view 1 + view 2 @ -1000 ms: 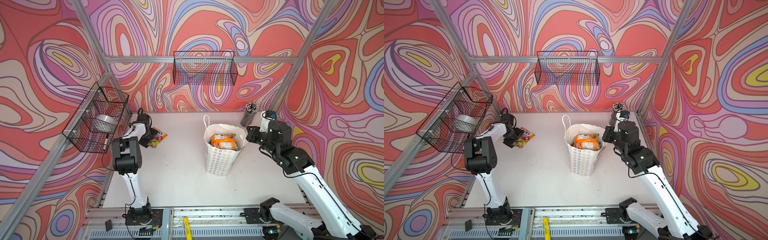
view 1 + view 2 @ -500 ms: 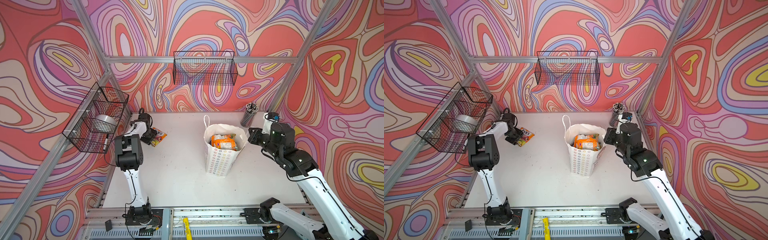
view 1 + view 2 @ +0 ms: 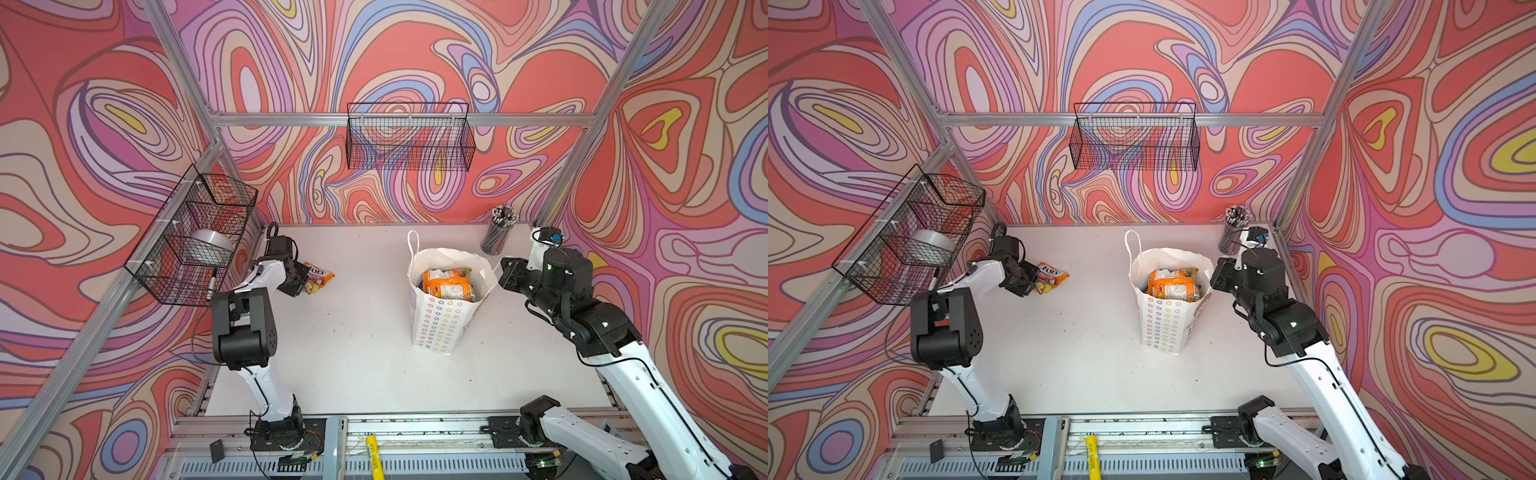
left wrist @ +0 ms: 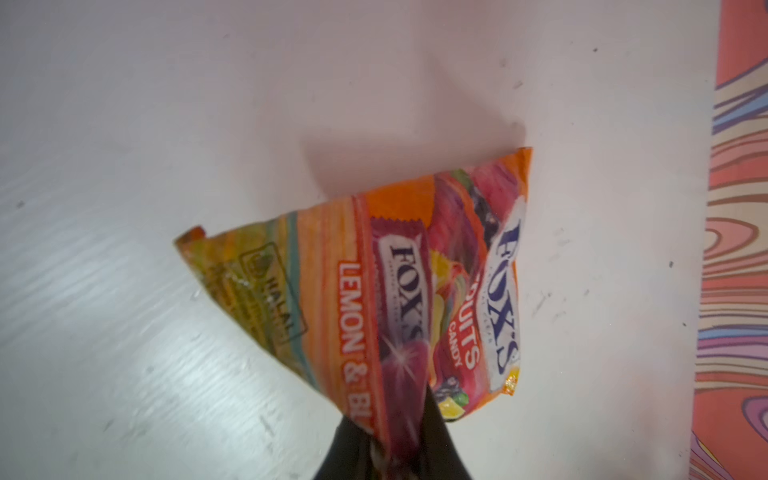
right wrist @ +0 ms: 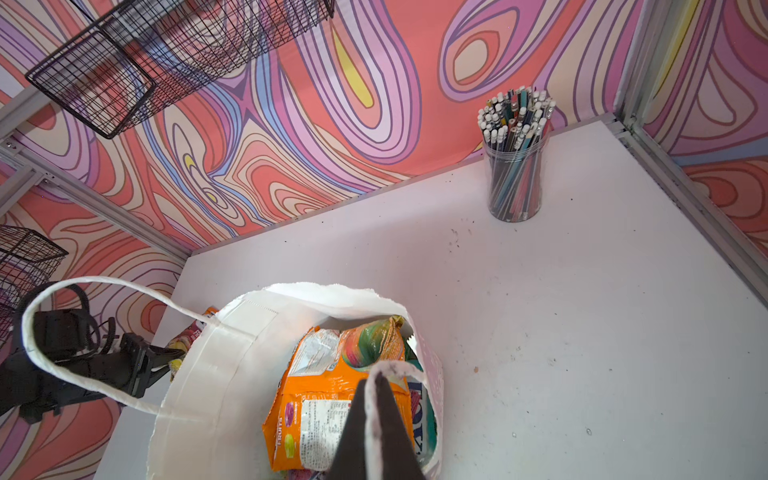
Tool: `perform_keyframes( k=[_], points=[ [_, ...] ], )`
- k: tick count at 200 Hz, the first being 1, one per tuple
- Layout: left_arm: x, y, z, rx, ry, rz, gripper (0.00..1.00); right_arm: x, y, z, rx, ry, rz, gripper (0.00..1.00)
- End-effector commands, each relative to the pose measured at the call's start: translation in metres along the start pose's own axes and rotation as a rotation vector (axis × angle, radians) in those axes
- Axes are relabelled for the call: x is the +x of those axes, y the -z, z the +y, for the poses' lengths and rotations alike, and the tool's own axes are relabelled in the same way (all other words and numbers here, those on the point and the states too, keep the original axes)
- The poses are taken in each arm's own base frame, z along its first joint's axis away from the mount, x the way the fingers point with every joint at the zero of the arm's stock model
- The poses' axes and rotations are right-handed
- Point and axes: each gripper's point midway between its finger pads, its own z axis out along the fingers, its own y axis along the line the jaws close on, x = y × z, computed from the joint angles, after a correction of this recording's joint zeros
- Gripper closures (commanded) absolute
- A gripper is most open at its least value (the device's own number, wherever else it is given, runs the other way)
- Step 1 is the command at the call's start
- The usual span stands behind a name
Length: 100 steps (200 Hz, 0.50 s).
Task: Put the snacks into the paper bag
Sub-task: 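Lift the Fox's Fruits packet and carry it over the bag mouth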
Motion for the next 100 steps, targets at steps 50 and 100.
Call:
perform_keyframes(
  k=[50, 100],
  points=[
    [0.01, 0.144, -0.044, 0.358, -0.105, -0.132, 0.9, -0.018, -0.003, 0.009, -0.022, -0.015, -0.05, 1.0],
    [0.054, 0.287, -0.072, 0.676, -0.331, -0.178, 0.9, -0.025, 0.001, 0.013, -0.041, -0.003, -0.078, 1.0]
  ],
)
